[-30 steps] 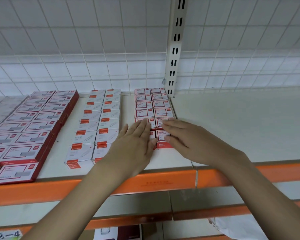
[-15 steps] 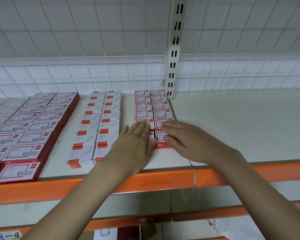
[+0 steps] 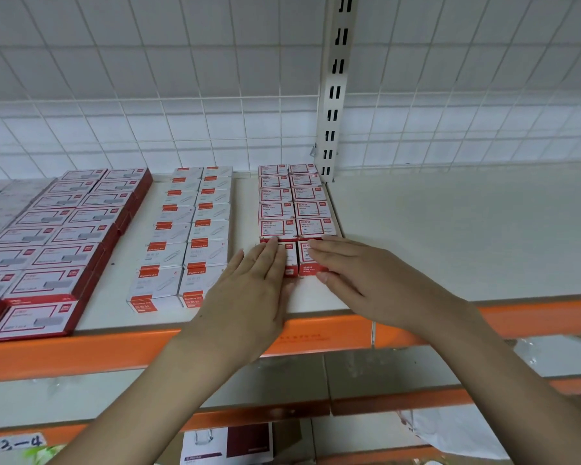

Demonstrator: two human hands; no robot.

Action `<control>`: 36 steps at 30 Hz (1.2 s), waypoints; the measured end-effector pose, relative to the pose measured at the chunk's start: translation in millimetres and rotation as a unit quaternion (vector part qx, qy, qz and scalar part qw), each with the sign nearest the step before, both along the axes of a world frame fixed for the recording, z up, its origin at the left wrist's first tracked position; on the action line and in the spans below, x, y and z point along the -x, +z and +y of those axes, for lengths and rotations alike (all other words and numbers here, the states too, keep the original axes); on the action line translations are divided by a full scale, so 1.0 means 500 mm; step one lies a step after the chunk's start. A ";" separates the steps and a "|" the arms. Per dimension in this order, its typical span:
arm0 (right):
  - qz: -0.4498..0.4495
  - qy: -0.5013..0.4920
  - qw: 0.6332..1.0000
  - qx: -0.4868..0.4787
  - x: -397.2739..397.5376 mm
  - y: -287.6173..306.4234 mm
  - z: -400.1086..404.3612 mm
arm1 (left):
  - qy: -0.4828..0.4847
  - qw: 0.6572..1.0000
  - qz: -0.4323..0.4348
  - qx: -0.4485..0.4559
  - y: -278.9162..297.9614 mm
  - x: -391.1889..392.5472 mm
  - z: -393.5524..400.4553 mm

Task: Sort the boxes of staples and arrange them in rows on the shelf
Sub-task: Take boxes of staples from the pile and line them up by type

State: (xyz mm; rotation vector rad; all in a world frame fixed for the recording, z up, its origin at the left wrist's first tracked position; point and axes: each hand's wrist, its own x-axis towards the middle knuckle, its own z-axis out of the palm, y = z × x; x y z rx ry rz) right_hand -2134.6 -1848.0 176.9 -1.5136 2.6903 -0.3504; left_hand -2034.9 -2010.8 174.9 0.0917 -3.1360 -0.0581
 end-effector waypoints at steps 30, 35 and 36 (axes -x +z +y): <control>0.008 0.001 1.000 0.004 0.010 0.005 -0.003 | 0.009 1.000 0.005 0.026 -0.007 0.018 0.005; 0.009 0.001 1.000 0.012 0.008 0.017 -0.009 | -0.004 1.000 -0.001 0.010 0.001 0.017 -0.003; 0.014 0.000 1.000 0.018 0.010 0.022 -0.014 | -0.009 1.000 0.003 0.003 0.005 0.017 -0.009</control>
